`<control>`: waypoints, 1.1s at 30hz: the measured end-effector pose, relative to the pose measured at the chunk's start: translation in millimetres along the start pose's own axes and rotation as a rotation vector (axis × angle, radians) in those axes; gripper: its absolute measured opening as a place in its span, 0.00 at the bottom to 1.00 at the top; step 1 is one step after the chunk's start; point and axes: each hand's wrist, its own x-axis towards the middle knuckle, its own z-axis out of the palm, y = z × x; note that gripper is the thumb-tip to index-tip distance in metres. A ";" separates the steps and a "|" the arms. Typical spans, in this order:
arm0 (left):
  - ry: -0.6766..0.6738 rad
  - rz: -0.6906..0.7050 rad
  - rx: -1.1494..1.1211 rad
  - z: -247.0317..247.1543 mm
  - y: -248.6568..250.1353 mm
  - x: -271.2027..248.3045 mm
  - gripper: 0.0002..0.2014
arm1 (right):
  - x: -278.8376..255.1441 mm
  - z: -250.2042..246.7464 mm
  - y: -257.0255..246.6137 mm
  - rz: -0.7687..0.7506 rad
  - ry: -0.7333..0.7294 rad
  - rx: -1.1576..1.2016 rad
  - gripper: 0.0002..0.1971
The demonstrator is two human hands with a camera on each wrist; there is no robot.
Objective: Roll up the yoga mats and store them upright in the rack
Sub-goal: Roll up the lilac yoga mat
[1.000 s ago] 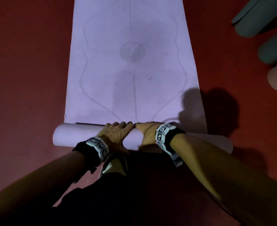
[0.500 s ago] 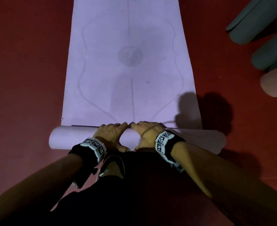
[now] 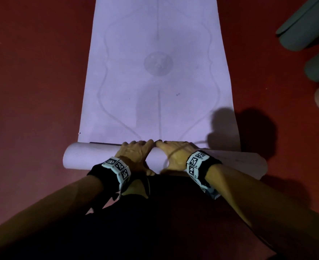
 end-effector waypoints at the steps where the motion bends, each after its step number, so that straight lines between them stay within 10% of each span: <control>1: -0.008 -0.001 -0.006 0.2 -0.3 -1.3 0.45 | -0.6 2.1 -0.6 -0.001 0.007 -0.007 0.45; 11: -0.026 -0.076 -0.061 2.0 -1.8 -5.2 0.47 | 6.0 -10.2 -3.2 0.025 -0.115 0.036 0.46; 19: -0.041 -0.052 -0.019 -7.4 -0.4 -5.4 0.51 | -13.0 21.0 -5.1 0.052 0.117 -0.085 0.44; 29: 0.066 -0.005 0.111 2.4 -16.8 -2.6 0.51 | 25.3 -27.7 7.9 -0.007 -0.224 0.164 0.55; 33: -0.011 0.031 0.012 -16.7 -20.6 10.8 0.48 | 8.8 -18.4 13.9 -0.001 -0.042 0.070 0.53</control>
